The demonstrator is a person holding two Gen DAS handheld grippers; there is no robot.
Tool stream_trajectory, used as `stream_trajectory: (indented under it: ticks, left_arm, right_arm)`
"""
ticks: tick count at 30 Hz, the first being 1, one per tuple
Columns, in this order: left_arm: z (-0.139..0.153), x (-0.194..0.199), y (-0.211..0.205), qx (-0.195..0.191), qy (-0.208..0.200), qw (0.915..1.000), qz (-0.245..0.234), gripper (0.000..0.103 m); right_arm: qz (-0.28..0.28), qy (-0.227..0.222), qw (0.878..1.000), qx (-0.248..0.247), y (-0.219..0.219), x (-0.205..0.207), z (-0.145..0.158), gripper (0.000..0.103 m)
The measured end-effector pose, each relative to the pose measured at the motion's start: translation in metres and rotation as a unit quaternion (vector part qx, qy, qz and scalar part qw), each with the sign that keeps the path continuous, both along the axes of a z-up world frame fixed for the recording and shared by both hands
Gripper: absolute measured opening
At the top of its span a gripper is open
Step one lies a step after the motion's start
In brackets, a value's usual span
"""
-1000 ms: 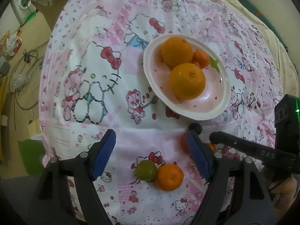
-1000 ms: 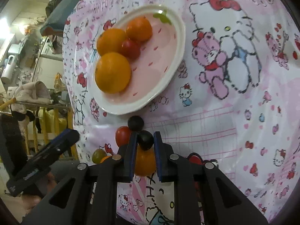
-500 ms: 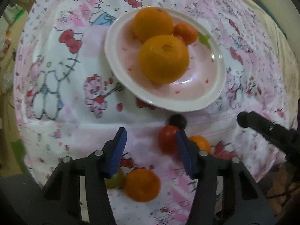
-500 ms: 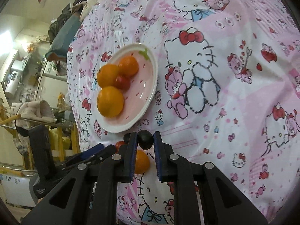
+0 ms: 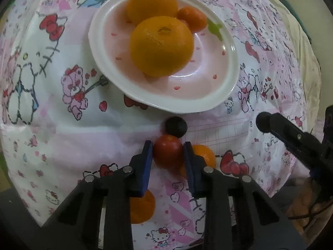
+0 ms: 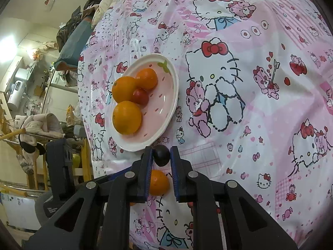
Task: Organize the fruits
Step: 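Grasp a dark cherry tomato with the right tool while the left tool grasps a red tomato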
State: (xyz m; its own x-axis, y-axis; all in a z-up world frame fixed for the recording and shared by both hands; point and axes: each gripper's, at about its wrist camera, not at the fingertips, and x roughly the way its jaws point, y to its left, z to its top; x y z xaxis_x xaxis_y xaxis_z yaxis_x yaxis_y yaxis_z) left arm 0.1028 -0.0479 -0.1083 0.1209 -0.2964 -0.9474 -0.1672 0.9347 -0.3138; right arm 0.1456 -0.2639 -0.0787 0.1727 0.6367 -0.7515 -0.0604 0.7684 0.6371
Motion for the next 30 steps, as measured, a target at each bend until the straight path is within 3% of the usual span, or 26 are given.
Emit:
stream_trajectory:
  ticks: [5, 8, 13, 19, 30]
  left_arm:
    - [0.009, -0.004, 0.007, 0.006, -0.012, 0.9999, 0.002, 0.025]
    - [0.029, -0.009, 0.027, -0.010, -0.034, 0.9988, 0.033, 0.025]
    - [0.073, -0.009, 0.068, 0.004, -0.081, 0.9943, 0.069, 0.025]
    - [0.099, 0.007, 0.090, 0.036, -0.099, 0.9913, 0.078, 0.025]
    - [0.092, 0.058, 0.094, 0.072, -0.081, 0.9923, 0.060, 0.025]
  right_arm:
    - [0.001, -0.005, 1.000, -0.004, 0.001, 0.000, 0.001, 0.018]
    - [-0.001, -0.005, 1.000, -0.001, 0.000, 0.001, 0.002, 0.018]
    - [-0.007, -0.019, 1.000, 0.016, -0.003, 0.006, 0.015, 0.018]
    - [-0.004, -0.042, 0.999, 0.032, -0.001, 0.017, 0.032, 0.018]
    - [0.026, -0.076, 0.997, 0.012, 0.001, 0.052, 0.048, 0.018]
